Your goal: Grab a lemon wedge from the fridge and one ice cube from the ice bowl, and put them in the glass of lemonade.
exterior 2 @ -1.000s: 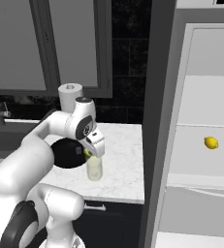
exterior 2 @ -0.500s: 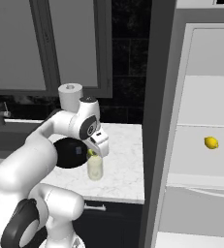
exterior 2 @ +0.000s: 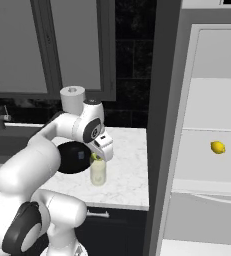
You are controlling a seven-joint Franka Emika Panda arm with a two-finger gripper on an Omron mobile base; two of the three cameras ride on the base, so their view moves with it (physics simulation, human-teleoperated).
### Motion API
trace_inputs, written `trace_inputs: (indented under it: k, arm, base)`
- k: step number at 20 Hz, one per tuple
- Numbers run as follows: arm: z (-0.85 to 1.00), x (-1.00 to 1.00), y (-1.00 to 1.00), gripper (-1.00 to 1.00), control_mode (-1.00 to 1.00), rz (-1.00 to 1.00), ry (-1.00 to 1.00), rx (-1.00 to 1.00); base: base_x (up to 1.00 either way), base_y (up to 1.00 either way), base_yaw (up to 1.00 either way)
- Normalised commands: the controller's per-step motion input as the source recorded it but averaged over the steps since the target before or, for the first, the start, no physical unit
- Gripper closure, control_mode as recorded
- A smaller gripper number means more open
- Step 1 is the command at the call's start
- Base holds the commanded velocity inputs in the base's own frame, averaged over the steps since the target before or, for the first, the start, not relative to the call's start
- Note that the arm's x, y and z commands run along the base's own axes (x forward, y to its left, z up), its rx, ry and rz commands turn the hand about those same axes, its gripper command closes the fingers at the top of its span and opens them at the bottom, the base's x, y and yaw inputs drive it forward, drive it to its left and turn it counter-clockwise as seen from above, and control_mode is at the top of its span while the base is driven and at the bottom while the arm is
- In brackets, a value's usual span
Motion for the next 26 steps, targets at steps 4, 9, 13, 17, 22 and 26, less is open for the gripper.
trace_inputs:
  k: [4,9,13,17,22,26]
  arm:
    - [0.00,0.00,0.00,-1.00,-1.00,0.00,0.00,0.00]
    - [0.00,0.00,0.00,-1.00,-1.00,0.00,0.00,0.00]
    - [0.00,0.00,0.00,-1.00,-1.00,0.00,0.00,0.00]
    - [0.00,0.00,0.00,-1.00,-1.00,0.00,0.00,0.00]
    - [0.09,-0.04,0.00,-1.00,-1.00,0.00,-0.01,0.00]
    - [0.50,-0.39,0.03,-1.00,-1.00,0.00,-0.13,0.00]
  base:
    - [0.00,0.00,0.00]
    - [0.00,0.00,0.00]
    - [0.00,0.00,0.00]
    - [0.00,0.00,0.00]
    - [0.00,0.00,0.00]
    - [0.00,0.00,0.00]
